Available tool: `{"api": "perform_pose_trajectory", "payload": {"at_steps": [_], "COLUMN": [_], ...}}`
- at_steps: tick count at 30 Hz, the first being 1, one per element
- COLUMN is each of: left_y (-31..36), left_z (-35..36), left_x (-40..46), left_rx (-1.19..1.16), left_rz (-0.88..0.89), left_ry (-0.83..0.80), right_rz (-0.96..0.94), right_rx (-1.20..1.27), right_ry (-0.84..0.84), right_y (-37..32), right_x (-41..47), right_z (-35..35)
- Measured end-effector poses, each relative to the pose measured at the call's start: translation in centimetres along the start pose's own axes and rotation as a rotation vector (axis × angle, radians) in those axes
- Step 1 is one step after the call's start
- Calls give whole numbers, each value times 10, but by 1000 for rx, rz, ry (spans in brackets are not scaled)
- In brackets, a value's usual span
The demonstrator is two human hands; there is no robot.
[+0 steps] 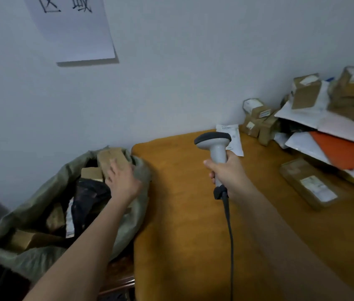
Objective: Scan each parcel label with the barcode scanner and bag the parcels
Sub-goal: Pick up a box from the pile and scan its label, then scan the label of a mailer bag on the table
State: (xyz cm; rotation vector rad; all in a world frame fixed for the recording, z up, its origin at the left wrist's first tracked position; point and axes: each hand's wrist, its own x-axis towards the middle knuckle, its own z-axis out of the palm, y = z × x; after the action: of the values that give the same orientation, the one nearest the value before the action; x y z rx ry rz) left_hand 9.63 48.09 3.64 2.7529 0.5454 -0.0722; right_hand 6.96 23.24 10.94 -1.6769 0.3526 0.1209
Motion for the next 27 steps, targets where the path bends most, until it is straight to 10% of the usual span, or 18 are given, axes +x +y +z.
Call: {"api": "perform_pose_trajectory", "payload": {"at_steps": [9,27], "left_y": [166,380], "left_z": [73,282], "left_x": [7,74], "left_rx": [40,183], "left_rz": [282,241], "left_ry": [-148,-409], "right_rz": [-16,126], "right_rx": [55,36], "right_ry": [268,63], "right_y": [-2,84], "right_x": [53,275], "right_z": [-144,-290]}}
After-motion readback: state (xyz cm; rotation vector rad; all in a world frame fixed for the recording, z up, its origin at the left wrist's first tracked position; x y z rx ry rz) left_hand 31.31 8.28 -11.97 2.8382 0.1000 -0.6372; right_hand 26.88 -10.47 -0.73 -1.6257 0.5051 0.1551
